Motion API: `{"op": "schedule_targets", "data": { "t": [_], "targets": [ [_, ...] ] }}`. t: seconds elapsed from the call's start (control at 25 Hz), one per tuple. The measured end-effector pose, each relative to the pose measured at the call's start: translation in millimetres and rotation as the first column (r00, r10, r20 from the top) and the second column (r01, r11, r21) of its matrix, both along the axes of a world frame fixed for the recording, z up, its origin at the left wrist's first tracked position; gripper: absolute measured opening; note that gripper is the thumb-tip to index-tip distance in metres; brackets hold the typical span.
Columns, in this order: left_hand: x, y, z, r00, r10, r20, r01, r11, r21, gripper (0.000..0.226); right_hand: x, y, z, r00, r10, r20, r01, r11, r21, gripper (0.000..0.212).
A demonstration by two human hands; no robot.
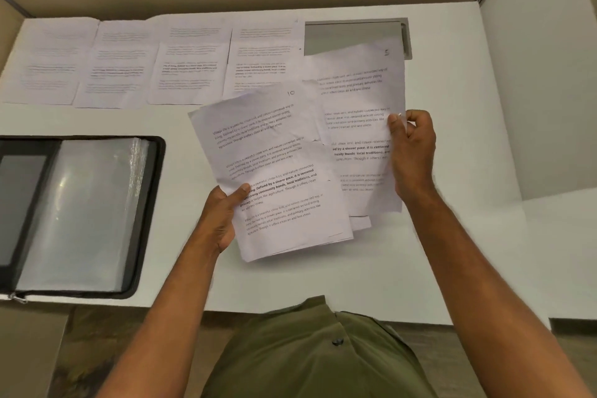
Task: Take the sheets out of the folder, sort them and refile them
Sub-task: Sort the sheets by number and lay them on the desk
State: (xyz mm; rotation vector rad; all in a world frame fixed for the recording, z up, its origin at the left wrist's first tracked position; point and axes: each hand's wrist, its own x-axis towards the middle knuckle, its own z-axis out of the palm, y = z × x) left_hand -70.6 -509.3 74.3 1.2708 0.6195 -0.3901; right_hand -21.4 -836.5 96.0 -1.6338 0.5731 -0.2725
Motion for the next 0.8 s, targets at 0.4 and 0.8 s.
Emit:
{"op": "schedule_targets", "data": {
  "t": [0.4, 0.8],
  "targets": [
    [36, 45, -34, 0.987, 0.109, -0.122, -0.102, 0.993, 0.061, 0.022, 114, -45, -80, 0.964, -0.191, -0.183, 0.147, 0.962, -0.229, 0.011],
    [61, 66, -52, 0.985, 0.072, -0.159, -0.061, 0.995, 0.074, 0.025, 99, -6, -120, 0.986, 0.087, -0.144, -0.168, 0.579, -0.798, 0.058]
  ]
}}
